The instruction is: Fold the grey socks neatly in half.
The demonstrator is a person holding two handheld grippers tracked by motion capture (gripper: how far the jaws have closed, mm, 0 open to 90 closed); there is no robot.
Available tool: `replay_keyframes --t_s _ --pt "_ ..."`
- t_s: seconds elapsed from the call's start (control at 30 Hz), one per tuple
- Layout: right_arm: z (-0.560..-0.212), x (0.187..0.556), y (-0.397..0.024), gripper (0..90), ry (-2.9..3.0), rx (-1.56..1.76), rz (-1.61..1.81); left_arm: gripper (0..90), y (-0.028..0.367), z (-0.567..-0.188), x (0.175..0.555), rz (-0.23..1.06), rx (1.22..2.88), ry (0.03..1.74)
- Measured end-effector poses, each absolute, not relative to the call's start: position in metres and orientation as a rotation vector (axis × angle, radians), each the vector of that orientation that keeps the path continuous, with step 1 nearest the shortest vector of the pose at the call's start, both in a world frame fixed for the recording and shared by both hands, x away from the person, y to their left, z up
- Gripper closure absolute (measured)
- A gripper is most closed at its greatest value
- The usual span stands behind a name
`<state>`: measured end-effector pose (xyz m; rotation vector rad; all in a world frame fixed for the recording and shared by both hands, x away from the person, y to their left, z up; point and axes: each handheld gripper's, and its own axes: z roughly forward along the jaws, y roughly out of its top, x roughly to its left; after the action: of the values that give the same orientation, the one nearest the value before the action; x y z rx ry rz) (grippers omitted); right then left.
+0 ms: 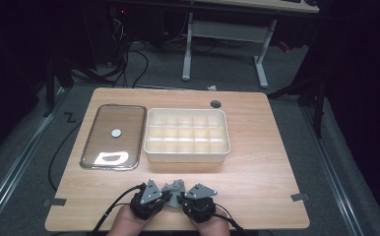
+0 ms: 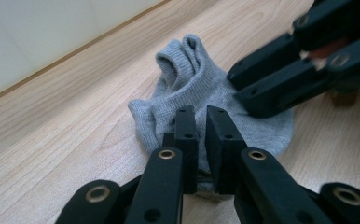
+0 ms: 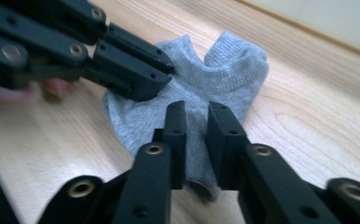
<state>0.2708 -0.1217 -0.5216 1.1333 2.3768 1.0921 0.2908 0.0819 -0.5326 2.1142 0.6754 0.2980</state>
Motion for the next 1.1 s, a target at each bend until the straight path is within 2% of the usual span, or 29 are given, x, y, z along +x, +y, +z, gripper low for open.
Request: replay_keyframes --t_s 0.2,0.23,0.37,0.6,0.67,0.7,0.73,0.8,1.1 --pt "-0.503 0.271 -0.136 68.3 2.298 1.213 1.175 83.3 0.082 -0.533 0.292 0.290 2.110 0.676" --pt "-0.504 0.272 -0.136 63.0 2.299 1.236 1.163 83.3 0.082 -0.533 0.292 0.291 2.109 0.676" --pt "-0.515 0.275 -0.132 56.3 2.348 1.307 1.147 83.2 0.082 -0.533 0.291 0.293 2.109 0.676" --pt "-0.526 0.281 -0.132 55.4 2.350 1.393 1.161 83.2 0.082 -0.533 0.291 0.292 2.111 0.674" --pt "-0.528 0.282 -0.131 58.7 2.360 1.413 1.164 83.2 0.083 -0.533 0.291 0.290 2.112 0.673" --pt "-0.528 0.281 -0.130 66.0 2.368 1.404 1.175 83.1 0.083 -0.533 0.291 0.292 2.111 0.673" --pt "-0.528 0.281 -0.130 66.0 2.368 1.404 1.175 83.1 0.083 -0.533 0.291 0.292 2.111 0.673" --pt "-0.528 0.279 -0.128 79.3 2.372 1.367 1.190 83.2 0.082 -0.533 0.291 0.294 2.111 0.671" --pt "-0.502 0.262 -0.110 82.1 2.346 1.140 1.226 83.7 0.082 -0.533 0.291 0.287 2.113 0.665"
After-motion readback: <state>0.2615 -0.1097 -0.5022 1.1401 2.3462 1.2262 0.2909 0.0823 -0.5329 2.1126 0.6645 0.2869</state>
